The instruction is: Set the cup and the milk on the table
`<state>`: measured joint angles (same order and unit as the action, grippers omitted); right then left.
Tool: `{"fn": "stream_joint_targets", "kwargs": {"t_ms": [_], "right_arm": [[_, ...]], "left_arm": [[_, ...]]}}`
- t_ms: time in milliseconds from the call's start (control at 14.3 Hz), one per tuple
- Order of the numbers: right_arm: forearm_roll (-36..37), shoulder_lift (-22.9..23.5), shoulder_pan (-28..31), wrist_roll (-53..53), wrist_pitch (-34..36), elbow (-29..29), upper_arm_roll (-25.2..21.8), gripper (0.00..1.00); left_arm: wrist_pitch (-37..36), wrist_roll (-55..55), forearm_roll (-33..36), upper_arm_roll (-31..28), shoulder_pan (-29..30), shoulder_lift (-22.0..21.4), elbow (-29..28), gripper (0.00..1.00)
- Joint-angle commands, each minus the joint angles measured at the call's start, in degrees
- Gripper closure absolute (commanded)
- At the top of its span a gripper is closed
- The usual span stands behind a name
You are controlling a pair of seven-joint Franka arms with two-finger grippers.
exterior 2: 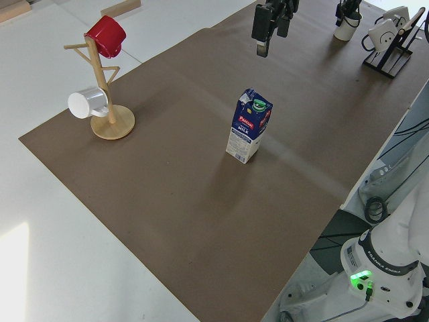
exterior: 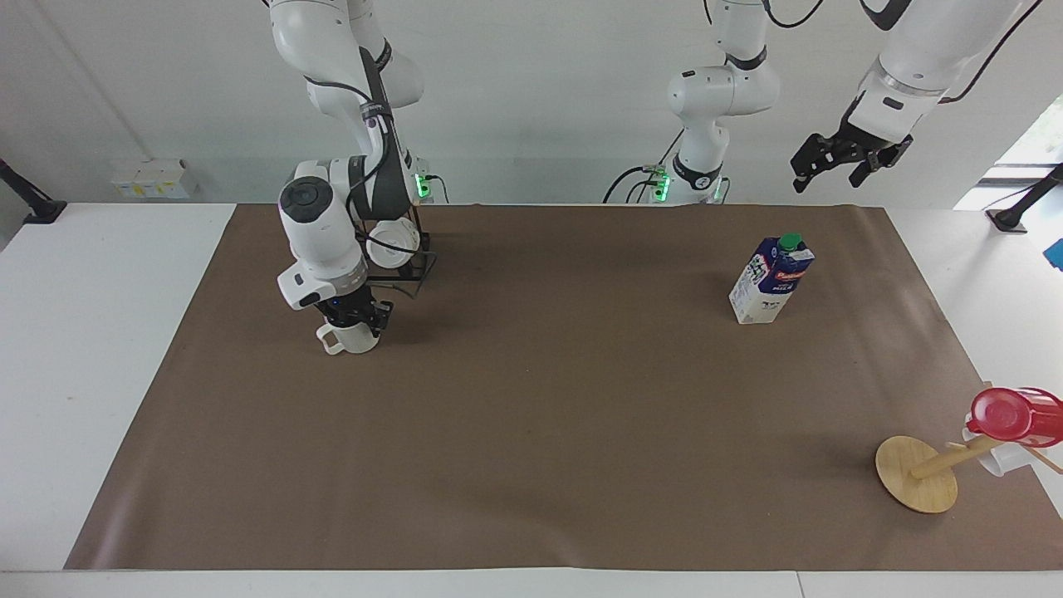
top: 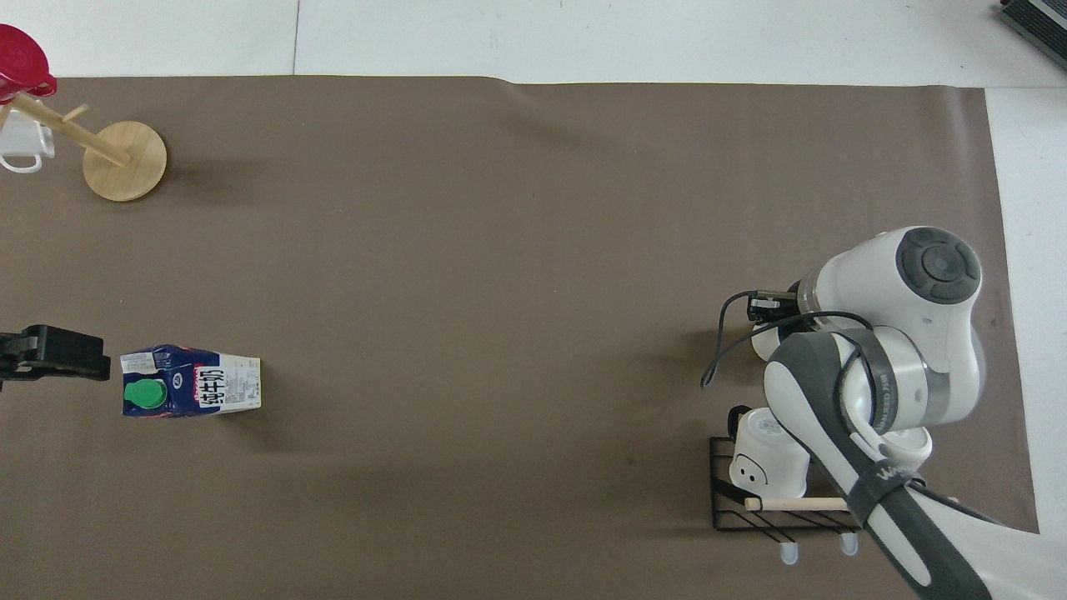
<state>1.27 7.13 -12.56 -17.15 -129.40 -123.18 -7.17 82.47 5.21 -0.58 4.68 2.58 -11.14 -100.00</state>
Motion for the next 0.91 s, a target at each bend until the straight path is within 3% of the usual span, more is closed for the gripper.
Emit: {"fn": "stream_joint_targets", "kwargs": {"t_ms": [0, 419, 838], "right_arm": [[-0.39, 0.86, 0.25, -0.07, -1.03, 1.09, 0.22, 1.00], [-0.48, 2.27, 0.17, -6.56, -0.07, 6.71, 0.22, 1.00], [-0.30, 2.62, -4.39, -15.97, 7.48, 15.32, 0.31, 1.00]], "left_arm": [[-1.00, 0.41, 1.01, 0.51, 0.76, 0.33, 1.21, 0.00], [-1.00, 0.41, 0.93, 0.51, 0.76, 0.33, 1.21, 0.00], [-1.00, 0.41, 0.93, 0.59, 0.76, 0.33, 1.21, 0.00]]}}
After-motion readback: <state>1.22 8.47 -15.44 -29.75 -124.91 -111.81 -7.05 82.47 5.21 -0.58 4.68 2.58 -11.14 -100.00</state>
